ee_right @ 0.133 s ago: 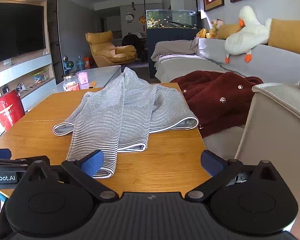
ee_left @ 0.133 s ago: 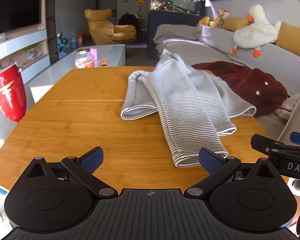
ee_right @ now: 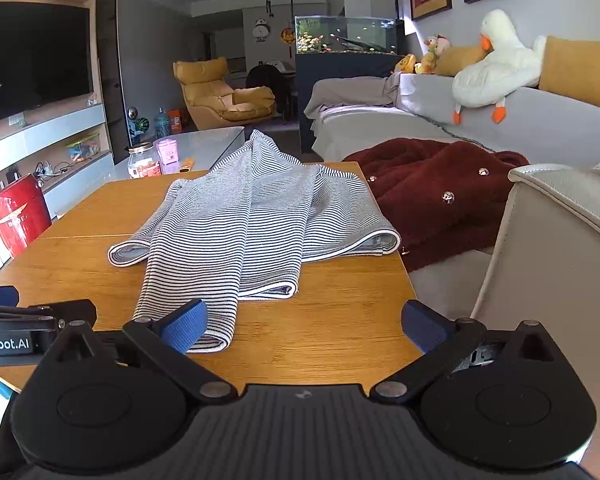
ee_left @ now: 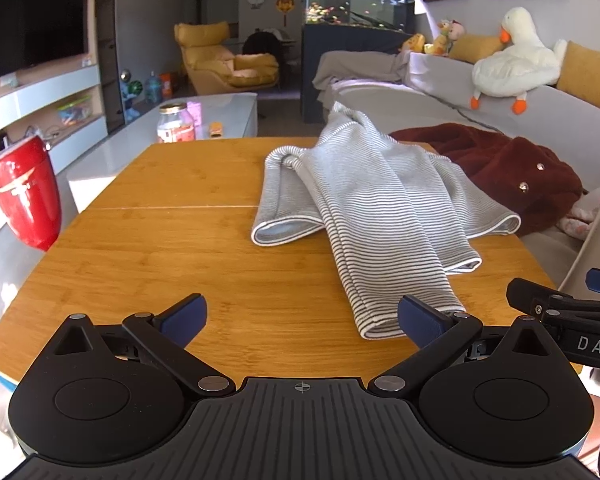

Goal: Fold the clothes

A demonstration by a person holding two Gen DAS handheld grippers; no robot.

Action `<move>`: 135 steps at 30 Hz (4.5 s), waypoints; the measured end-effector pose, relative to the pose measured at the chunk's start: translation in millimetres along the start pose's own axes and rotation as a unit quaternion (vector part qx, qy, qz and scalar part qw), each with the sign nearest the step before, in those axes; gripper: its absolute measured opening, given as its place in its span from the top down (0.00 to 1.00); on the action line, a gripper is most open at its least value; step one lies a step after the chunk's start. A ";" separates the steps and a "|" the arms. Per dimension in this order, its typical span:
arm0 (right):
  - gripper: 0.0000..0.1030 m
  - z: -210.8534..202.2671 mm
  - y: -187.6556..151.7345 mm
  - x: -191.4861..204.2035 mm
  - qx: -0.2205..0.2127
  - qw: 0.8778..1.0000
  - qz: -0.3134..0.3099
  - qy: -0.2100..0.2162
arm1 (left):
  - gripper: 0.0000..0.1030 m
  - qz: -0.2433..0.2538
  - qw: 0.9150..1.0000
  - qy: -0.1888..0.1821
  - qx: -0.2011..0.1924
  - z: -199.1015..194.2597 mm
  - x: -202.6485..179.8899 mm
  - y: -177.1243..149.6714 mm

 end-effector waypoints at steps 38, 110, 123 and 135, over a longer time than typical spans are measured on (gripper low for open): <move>0.00 3.1 -0.5 0.9 0.018 1.000 -0.004 0.005 | 0.00 0.005 1.000 0.008 0.009 -1.8 -3.8 -0.1; 0.00 261.1 113.3 -51.0 0.045 0.967 0.211 0.137 | 0.00 -0.120 0.954 -0.247 0.119 252.9 44.1 136.9; 0.00 221.6 67.1 -36.0 0.061 0.941 0.191 0.274 | 0.00 -0.155 0.915 -0.335 0.164 179.4 93.2 73.5; 0.00 188.8 52.7 -37.9 0.057 0.936 0.194 0.288 | 0.00 -0.252 0.880 -0.397 0.069 183.9 103.8 115.5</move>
Point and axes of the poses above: each gripper's, at about its wrist camera, not at the fingertips, and z roughly the way its jaws point, x to its left, y to its top, the point moved 1 cm from there along z, roughly the way its jaws point, and after that the axes turned 1 degree about -z, right-handed, at the moved point
